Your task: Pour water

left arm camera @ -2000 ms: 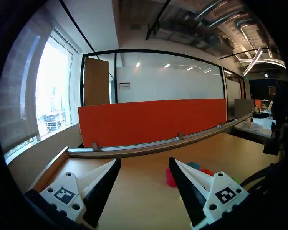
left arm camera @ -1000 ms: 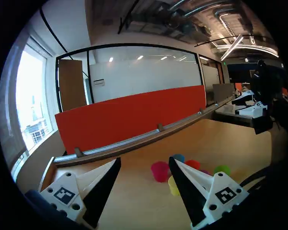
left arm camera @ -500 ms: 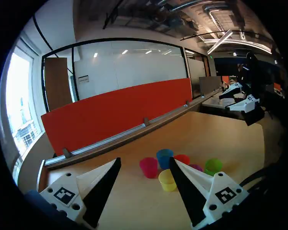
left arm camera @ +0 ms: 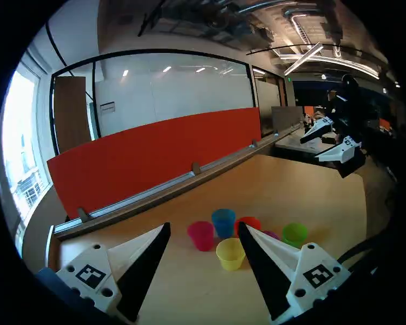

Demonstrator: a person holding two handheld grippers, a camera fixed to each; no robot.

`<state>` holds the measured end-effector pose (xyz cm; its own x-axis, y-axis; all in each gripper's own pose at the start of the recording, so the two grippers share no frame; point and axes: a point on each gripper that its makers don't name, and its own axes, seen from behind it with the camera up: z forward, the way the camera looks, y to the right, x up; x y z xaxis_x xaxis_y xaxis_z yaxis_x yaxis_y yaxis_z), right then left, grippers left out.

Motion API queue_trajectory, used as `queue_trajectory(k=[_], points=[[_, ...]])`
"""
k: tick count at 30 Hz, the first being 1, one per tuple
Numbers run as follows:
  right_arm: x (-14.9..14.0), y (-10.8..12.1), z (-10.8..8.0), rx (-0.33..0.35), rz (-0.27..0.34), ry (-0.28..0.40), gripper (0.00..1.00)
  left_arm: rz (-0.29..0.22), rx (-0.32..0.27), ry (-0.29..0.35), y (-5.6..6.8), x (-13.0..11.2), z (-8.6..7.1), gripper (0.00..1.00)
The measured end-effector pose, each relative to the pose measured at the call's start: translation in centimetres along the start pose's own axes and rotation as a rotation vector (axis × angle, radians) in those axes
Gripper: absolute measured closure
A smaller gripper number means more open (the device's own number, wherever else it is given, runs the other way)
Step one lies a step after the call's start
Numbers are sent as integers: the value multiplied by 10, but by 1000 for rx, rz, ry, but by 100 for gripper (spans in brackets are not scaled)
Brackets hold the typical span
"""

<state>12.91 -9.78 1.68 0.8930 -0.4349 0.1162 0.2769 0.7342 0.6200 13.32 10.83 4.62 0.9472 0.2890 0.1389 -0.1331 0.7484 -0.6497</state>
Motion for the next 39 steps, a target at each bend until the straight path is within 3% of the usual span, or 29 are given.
queue_trajectory(k=[23, 39], points=[[-11, -28, 9, 156, 21, -52, 0, 43, -111, -22, 8, 14, 22, 8], [-24, -59, 22, 284, 22, -85, 0, 45, -178, -66, 10, 8, 57, 8]])
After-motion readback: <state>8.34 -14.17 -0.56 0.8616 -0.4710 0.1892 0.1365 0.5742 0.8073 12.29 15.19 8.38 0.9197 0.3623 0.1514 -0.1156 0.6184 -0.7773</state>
